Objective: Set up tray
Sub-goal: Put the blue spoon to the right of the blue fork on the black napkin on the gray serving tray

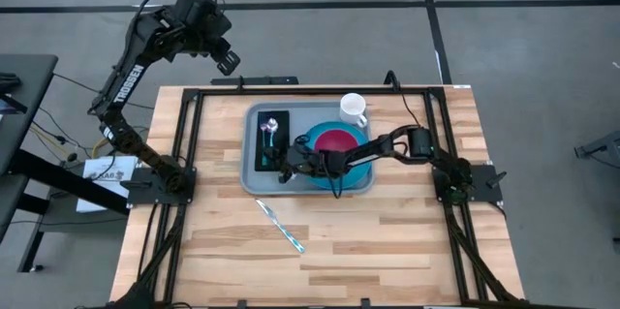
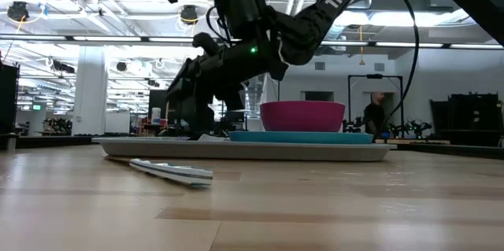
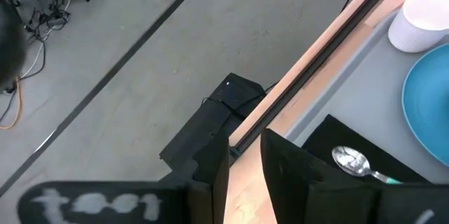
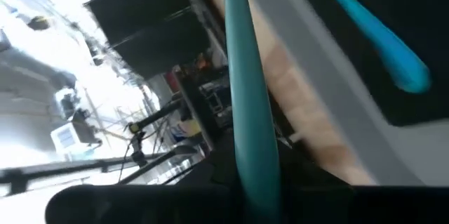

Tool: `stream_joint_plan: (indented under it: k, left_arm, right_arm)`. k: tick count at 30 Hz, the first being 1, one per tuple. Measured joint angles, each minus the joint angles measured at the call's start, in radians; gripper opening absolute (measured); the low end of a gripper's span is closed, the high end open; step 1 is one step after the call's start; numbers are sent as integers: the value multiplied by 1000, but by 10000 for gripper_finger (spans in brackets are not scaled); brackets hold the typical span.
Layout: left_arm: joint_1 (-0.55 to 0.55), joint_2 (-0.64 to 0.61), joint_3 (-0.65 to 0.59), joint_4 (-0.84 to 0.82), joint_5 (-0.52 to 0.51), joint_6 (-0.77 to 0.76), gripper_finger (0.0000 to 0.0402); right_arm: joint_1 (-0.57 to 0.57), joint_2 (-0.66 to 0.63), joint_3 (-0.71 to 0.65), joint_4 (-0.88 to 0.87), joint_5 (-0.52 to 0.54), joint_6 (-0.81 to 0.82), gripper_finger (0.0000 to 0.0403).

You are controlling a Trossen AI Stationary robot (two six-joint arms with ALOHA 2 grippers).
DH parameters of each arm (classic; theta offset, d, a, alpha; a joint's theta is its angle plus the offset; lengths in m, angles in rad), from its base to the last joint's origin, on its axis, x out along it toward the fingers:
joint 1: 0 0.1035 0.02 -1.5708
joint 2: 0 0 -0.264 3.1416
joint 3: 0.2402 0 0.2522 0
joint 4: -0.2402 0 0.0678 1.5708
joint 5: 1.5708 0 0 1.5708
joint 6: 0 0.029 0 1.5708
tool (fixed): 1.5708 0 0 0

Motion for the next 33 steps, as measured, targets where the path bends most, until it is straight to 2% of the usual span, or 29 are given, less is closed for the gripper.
stream_joint_plan:
  k: [4, 7, 17, 21, 24, 28, 33]
  left_arm:
    - [0, 0, 0, 2, 0, -2, 73]
    - [0, 0, 0, 2, 4, -4, 73]
    - [0, 0, 0, 2, 19, -4, 73]
    - [0, 0, 0, 2, 19, -5, 73]
    - [0, 0, 0, 2, 19, -5, 73]
    - [0, 0, 0, 1, 21, -5, 73]
    - [0, 1, 0, 1, 20, -5, 73]
  right_arm:
    - [-3, 0, 0, -61, -59, 57, 29]
    - [-12, 0, 0, -99, -63, 52, 29]
    - [-69, 0, 0, -97, -76, -4, 29]
    - [-82, 0, 0, -96, -136, -14, 30]
    - [-82, 1, 1, -99, -143, -14, 29]
    - [-82, 51, 27, -72, -171, -22, 29]
    - [-79, 149, 140, -8, -166, -18, 29]
